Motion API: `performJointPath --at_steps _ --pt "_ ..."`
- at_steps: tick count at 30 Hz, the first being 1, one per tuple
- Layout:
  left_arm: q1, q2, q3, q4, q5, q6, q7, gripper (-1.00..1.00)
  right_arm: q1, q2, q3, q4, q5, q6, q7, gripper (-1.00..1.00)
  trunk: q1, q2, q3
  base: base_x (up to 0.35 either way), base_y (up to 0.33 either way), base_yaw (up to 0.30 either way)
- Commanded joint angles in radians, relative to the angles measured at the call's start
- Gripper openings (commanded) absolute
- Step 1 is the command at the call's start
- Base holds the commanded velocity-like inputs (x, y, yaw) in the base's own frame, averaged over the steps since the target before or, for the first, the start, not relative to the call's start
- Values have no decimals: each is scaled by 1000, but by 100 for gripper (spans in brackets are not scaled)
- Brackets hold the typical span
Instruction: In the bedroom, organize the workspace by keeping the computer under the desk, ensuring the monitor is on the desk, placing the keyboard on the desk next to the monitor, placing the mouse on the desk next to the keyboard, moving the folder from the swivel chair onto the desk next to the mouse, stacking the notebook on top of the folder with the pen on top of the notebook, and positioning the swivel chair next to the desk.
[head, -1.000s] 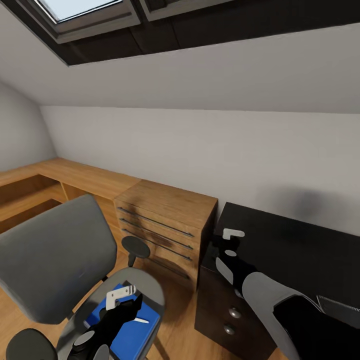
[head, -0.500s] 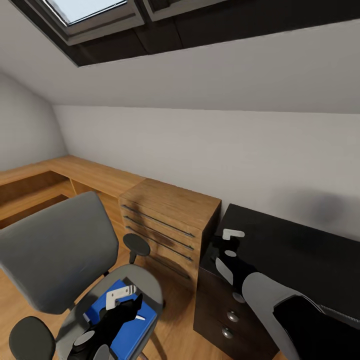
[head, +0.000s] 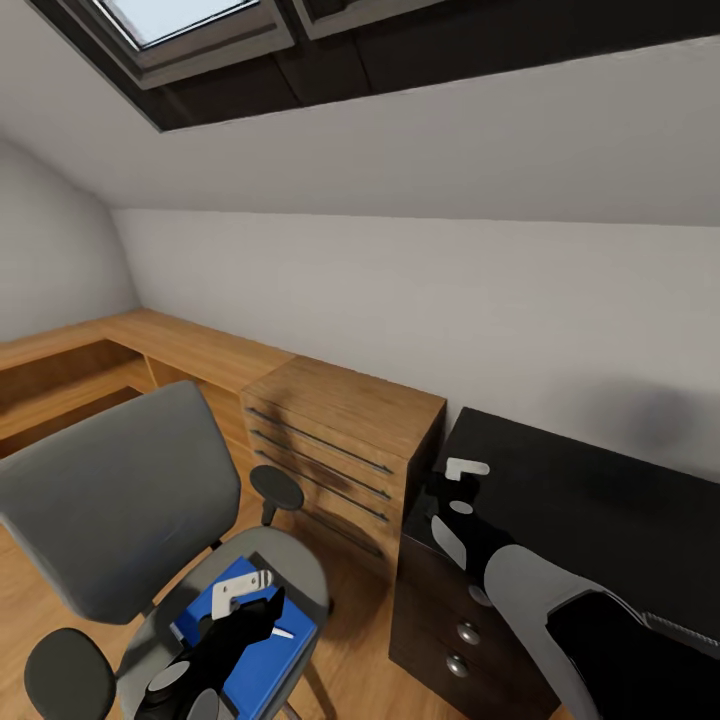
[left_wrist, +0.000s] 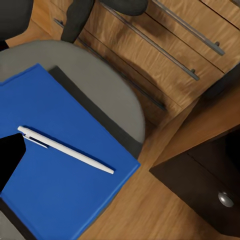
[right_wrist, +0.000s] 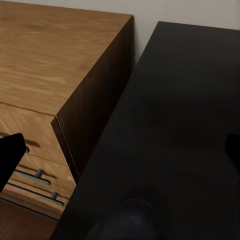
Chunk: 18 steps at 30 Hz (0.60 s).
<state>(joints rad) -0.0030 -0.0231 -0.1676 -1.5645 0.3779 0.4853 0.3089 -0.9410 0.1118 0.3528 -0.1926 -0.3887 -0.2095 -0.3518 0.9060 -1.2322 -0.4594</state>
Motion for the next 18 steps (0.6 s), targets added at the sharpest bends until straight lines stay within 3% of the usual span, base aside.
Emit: performJointPath --at_steps 1,18 --pt "0 0 -1 -2 10 3 9 100 -1 0 8 1 -10 -4 -4 100 0 -1 -1 0 0 2" --pt "0 -1 -2 -6 9 3 9 100 -1 -7 7 14 -8 34 -4 100 0 -1 -1 0 0 0"
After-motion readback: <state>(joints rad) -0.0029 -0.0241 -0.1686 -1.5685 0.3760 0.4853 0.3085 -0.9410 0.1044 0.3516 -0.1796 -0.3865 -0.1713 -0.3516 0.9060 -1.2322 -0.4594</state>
